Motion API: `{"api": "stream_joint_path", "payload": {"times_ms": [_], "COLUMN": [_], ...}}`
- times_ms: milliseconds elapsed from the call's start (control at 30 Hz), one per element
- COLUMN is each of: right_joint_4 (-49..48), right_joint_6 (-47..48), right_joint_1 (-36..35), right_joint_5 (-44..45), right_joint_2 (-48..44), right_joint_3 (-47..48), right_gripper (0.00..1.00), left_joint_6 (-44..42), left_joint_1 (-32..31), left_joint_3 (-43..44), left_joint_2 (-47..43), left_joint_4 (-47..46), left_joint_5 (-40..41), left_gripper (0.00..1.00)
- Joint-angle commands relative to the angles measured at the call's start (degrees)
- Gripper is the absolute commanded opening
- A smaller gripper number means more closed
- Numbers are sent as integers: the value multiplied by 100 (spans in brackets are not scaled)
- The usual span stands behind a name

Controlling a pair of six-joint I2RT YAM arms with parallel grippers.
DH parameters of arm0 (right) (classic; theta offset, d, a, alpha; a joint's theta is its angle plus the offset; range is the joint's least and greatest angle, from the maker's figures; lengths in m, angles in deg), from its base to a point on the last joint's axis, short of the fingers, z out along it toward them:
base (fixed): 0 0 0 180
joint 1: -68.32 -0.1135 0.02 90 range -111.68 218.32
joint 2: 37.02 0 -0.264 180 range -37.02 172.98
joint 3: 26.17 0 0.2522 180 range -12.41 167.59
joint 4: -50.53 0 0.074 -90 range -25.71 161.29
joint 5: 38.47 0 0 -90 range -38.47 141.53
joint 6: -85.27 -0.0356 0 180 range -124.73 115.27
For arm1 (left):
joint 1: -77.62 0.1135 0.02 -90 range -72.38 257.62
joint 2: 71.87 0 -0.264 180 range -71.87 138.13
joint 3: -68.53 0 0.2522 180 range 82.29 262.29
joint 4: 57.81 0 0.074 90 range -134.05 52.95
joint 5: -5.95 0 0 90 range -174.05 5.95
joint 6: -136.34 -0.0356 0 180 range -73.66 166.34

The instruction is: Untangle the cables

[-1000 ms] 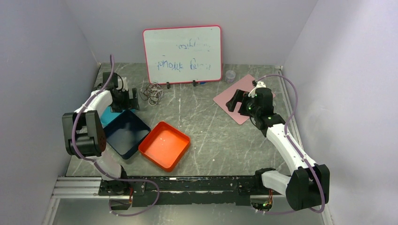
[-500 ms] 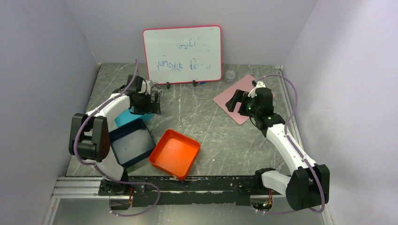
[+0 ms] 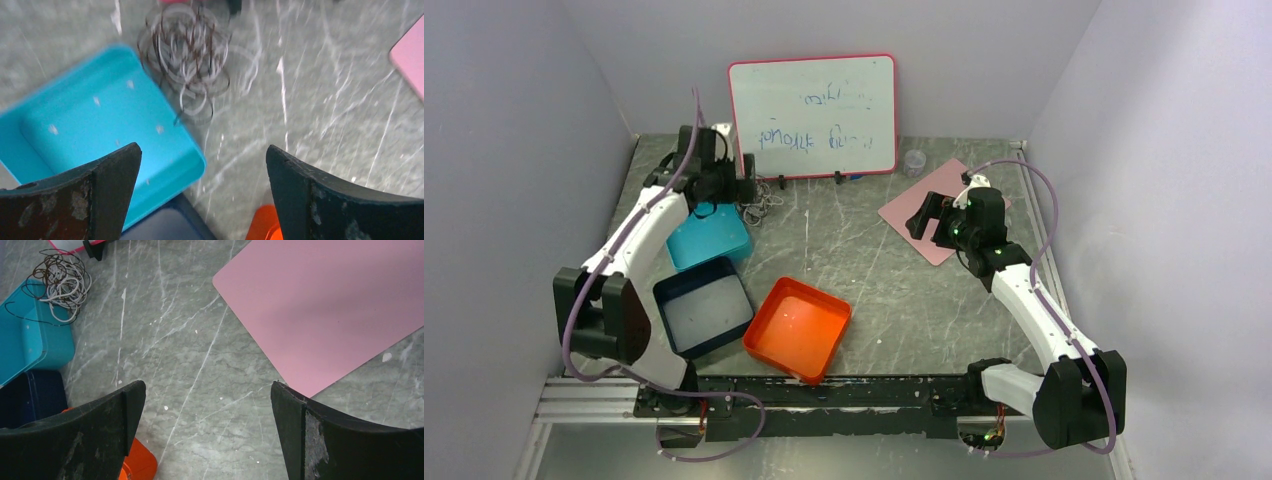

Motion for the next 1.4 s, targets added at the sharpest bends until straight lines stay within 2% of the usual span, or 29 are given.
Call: {"api": "stream_joint_path", "payload": {"times_ms": [0,333,633,900,1000,1367], "right_joint_4": [41,62,82,124,118,148], "right_joint_6": [63,81,140,132,138,145], "right_joint_1": [54,54,46,51,46,50], "right_joint_5": [78,88,73,70,56,77], "right_joint_2": [-45,-47,-14,-57,-60,-100], "right_joint_3": [-5,-19,-35,-23,-6,-8], "right_gripper": [100,100,100,100,100,100], "left_joint_6": [-278,-622,-770,-824,-811,-613], "left_joint_1": [2,9,8,-7,-34,-694], "left_joint_3": [891,2481,2802,2906,2856,2334], "left_joint_2": [559,2495,3367,3723,3749,3476], "left_joint_4": [-365,-20,-84,-121,-120,-232], "left_joint_5": [131,370,283,178,39,-70], "left_gripper": [99,99,99,98,90,46]}}
